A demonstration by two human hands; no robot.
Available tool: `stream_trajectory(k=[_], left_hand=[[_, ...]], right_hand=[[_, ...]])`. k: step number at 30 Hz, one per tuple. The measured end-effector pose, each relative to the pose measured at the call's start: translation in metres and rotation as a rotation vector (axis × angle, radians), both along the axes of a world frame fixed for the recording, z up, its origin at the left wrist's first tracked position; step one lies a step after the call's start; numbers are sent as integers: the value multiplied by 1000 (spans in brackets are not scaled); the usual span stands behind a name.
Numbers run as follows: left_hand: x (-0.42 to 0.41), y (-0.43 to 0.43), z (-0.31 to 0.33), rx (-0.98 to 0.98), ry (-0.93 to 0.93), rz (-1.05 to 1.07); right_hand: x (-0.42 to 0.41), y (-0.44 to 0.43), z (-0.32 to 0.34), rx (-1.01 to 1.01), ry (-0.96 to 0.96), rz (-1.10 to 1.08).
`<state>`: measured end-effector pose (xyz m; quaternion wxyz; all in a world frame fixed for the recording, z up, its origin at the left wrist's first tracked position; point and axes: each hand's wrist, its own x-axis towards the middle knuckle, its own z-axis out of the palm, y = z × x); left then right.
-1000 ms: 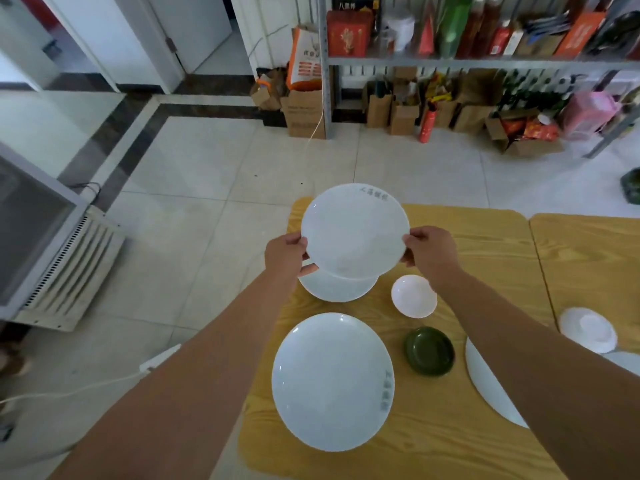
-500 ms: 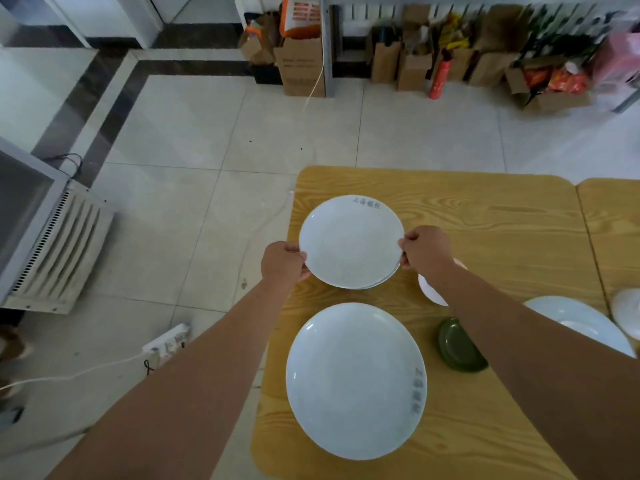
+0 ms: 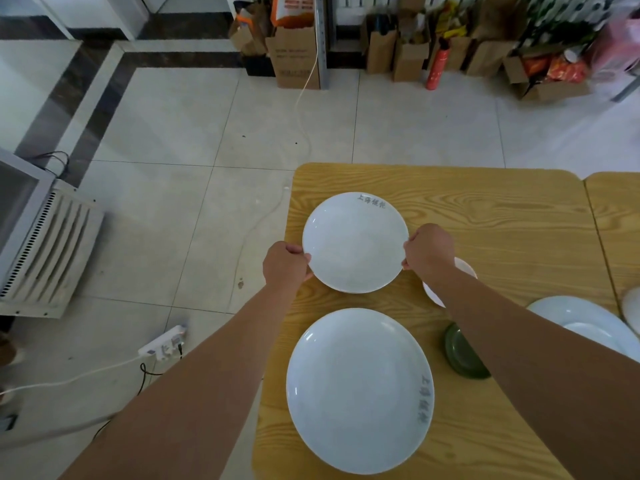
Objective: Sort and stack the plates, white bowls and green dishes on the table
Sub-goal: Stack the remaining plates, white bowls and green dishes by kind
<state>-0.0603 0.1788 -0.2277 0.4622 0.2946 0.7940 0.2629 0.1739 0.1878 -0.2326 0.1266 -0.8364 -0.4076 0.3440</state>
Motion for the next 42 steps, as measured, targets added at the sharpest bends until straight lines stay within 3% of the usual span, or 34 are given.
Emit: stream_trajectory(k=[8, 13, 16, 23, 35, 42], left_hand=[[-1, 0, -1, -16, 24, -37], [14, -2, 21, 143, 305, -108], [42, 6, 38, 240, 193, -177], [158, -1, 74, 217, -37, -399], [359, -69, 81, 120, -99, -612], [446, -93, 59, 33, -111, -658]], right_hand=[[2, 3, 0, 2, -1, -11], [7, 0, 20, 71, 35, -16], [18, -4, 43, 144, 107, -22], [102, -36, 85, 254, 206, -135], [302, -137, 95, 214, 301, -411], [379, -165, 85, 120, 322, -477]])
